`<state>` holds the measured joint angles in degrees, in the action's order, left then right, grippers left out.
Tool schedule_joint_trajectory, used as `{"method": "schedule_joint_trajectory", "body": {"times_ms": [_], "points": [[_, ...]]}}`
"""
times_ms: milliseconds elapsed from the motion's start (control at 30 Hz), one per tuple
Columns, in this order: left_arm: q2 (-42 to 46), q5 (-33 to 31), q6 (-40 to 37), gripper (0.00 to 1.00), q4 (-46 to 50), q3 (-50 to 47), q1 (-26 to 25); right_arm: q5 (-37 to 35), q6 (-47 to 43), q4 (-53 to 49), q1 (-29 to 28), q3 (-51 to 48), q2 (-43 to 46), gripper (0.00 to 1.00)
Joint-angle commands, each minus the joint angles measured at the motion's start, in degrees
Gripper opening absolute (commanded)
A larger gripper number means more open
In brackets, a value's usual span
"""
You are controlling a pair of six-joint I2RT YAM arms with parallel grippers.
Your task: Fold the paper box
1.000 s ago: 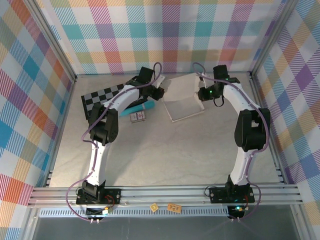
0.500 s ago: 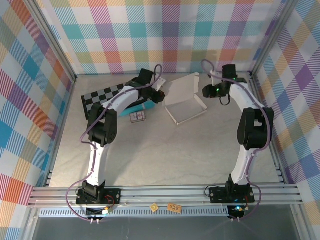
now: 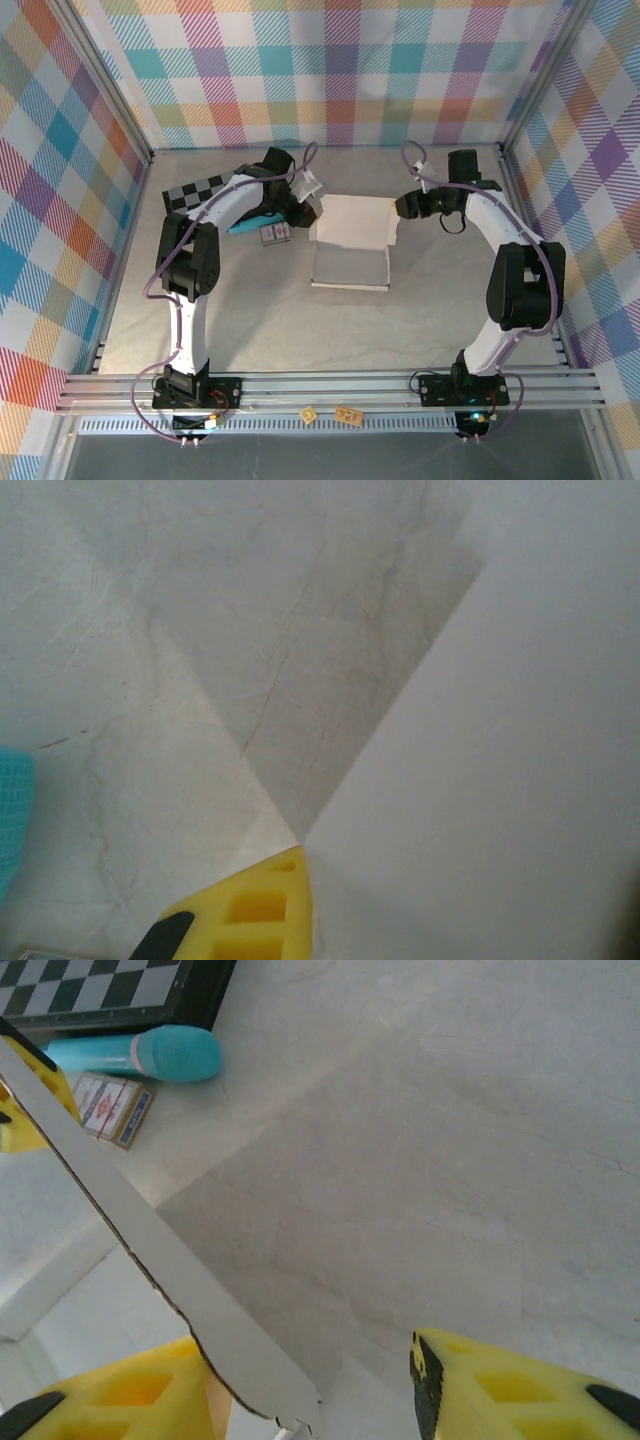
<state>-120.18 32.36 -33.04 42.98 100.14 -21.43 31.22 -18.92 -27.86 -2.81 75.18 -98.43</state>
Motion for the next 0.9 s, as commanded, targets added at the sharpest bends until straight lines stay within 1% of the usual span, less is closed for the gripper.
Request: {"method": "schedule_joint_trajectory", "body": {"times_ms": [0, 133, 267, 333, 533, 733, 867], "points": [[-0.1, 0.6, -3.0, 0.0, 2.1, 2.1, 0.3, 1.5, -4.2, 1.2, 0.1, -1.8, 0.6, 0.5], [-0.6, 0.2, -2.4, 0.0, 2.1, 3.3, 0.4, 3.2, -3.5, -1.7, -0.2, 0.5, -0.2, 0.49], [-0.5, -0.4, -1.4, 0.0, 1.0, 3.4, 0.3, 2.9, -3.2, 0.4, -0.5, -4.7, 4.0, 0.49], [-0.3, -0.4, -1.3, 0.0, 0.6, 3.2, 0.3, 2.5, -3.3, 0.5, -0.7, -6.2, 4.2, 0.47], [-0.4, -0.6, -1.3, 0.0, 0.4, 3.2, 0.2, 0.0, -3.6, 2.8, -0.8, -5.6, 0.8, 0.44], [-0.5, -0.7, -1.0, 0.0, 0.0, 3.2, 0.2, 0.7, -4.5, 1.6, -1.5, -1.2, -3.2, 0.4], [-0.8, -0.9, -0.8, 0.0, -0.1, 3.3, 0.2, 1.4, -4.7, 0.4, -2.1, 1.2, -5.4, 0.34]]}}
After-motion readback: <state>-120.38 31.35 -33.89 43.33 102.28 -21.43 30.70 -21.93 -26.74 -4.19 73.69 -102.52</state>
